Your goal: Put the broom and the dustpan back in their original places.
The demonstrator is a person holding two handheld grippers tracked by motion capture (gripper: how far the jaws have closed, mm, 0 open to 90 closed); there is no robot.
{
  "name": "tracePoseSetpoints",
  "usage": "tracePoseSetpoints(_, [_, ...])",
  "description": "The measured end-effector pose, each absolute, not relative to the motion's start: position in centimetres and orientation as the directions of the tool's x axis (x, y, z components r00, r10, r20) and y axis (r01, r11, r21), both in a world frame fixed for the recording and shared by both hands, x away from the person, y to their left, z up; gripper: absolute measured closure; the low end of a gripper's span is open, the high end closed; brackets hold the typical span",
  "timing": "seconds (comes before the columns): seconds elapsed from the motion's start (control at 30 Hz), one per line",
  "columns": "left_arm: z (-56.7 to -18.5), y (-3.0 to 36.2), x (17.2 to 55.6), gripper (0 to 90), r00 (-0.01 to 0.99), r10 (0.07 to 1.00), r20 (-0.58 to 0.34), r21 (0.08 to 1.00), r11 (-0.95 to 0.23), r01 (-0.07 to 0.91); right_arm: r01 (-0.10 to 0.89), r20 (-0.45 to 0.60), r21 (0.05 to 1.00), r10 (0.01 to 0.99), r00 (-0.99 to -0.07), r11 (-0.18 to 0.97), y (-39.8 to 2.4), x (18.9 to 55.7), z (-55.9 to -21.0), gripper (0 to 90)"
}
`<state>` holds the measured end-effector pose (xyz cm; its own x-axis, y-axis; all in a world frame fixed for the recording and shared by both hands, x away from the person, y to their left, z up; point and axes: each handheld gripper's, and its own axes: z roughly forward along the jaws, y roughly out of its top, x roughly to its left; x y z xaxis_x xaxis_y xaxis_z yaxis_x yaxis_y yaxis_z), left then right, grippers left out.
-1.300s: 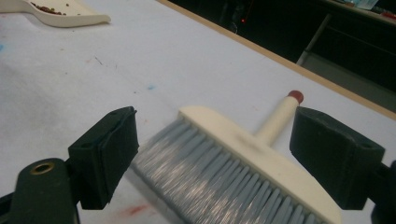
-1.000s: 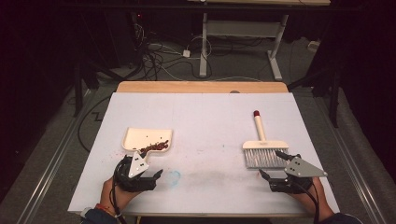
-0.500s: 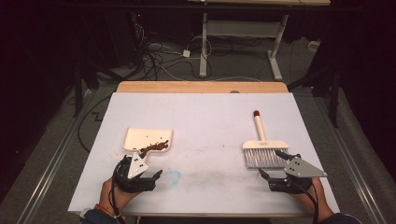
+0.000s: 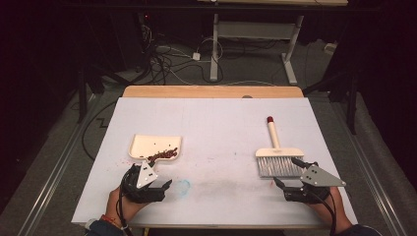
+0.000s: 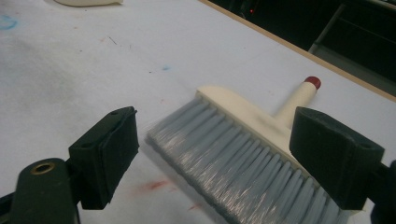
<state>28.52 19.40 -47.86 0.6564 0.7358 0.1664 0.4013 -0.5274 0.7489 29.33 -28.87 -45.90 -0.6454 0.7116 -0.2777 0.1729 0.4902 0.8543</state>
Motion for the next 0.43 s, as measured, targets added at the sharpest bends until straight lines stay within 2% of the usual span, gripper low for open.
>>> tracePoseSetpoints(0.43, [-47.72,19.1,28.77,19.3,0.662,0.727,0.184,0.75,-0.539,0.383,0.178,-0.275,0.856,0.719,-0.638,0.486,-29.13,29.26,-45.82,16.2])
